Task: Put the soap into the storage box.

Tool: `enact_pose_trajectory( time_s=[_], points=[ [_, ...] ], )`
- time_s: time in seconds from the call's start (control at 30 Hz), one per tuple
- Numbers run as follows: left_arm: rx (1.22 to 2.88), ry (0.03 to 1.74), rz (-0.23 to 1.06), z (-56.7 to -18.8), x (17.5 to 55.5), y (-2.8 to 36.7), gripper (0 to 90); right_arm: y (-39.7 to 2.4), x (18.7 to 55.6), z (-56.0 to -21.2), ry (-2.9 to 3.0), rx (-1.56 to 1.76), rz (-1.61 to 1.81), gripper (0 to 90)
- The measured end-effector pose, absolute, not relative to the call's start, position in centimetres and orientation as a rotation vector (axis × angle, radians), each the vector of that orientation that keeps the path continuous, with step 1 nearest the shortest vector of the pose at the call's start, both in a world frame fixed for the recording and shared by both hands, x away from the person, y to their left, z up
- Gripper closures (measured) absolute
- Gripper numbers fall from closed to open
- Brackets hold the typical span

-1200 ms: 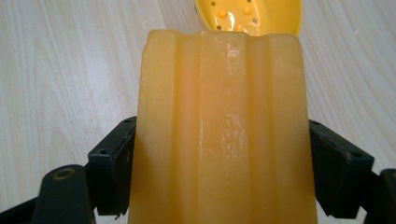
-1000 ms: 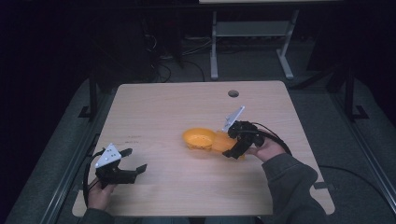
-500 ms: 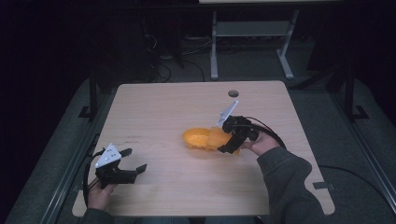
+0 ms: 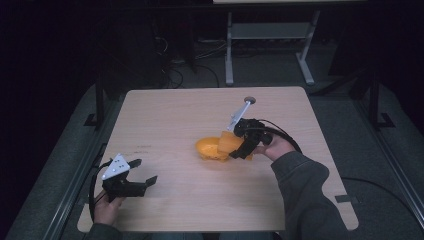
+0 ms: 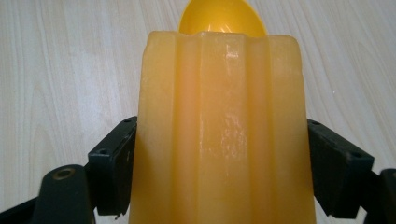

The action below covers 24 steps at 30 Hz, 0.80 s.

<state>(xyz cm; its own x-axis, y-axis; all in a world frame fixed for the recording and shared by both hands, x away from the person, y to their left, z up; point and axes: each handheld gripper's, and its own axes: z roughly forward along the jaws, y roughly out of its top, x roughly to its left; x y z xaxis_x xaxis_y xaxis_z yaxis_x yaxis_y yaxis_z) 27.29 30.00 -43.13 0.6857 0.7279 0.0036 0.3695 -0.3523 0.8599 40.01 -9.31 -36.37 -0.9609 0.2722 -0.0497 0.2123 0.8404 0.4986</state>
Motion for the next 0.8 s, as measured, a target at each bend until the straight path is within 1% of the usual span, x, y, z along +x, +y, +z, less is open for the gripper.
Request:
enact_pose_trajectory(
  time_s=[0.8],
  points=[
    [1.968,0.853,0.485,-43.2,27.3,30.0,14.1,-7.3,42.3,-35.4,2.916,0.323,0.811,20.6]
  ],
)
